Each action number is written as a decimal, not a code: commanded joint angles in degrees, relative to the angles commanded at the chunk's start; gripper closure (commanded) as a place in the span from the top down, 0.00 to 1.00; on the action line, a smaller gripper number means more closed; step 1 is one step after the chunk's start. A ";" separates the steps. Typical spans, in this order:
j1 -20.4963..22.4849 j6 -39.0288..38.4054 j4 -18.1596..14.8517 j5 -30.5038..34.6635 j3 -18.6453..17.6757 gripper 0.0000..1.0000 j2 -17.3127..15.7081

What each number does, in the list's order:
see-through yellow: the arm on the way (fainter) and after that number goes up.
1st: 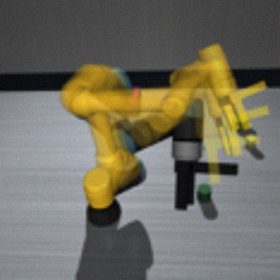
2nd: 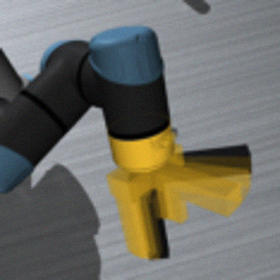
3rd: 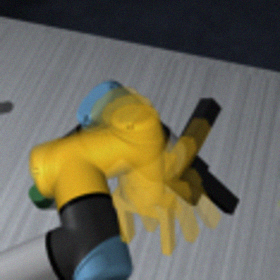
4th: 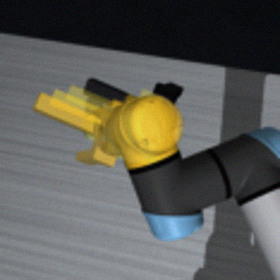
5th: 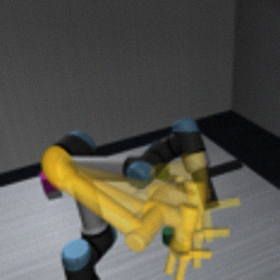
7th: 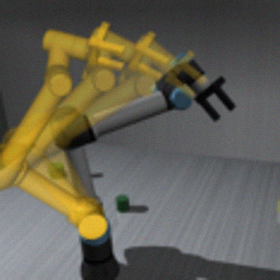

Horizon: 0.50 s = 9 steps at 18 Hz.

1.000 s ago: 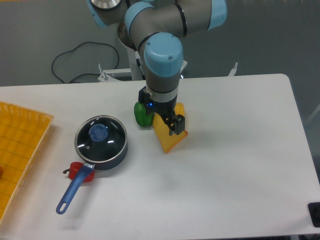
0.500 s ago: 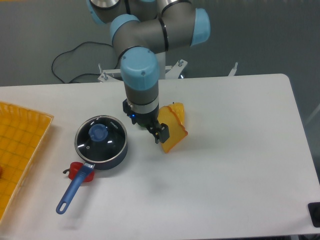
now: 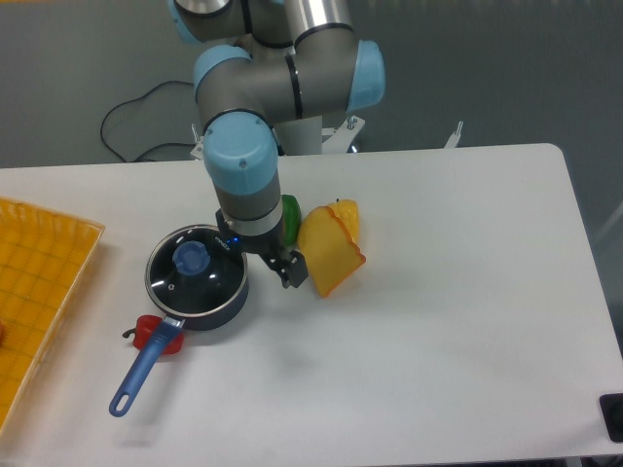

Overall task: Open the lid
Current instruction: 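Swing the gripper past the pepper toward the blue lid knob of the saucepan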

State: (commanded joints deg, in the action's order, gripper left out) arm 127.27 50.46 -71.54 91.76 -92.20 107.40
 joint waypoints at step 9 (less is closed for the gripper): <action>-2.28 -0.45 0.88 -0.09 0.09 1.00 -0.18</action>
State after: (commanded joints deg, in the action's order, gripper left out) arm 124.99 50.01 -70.66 91.67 -92.11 107.22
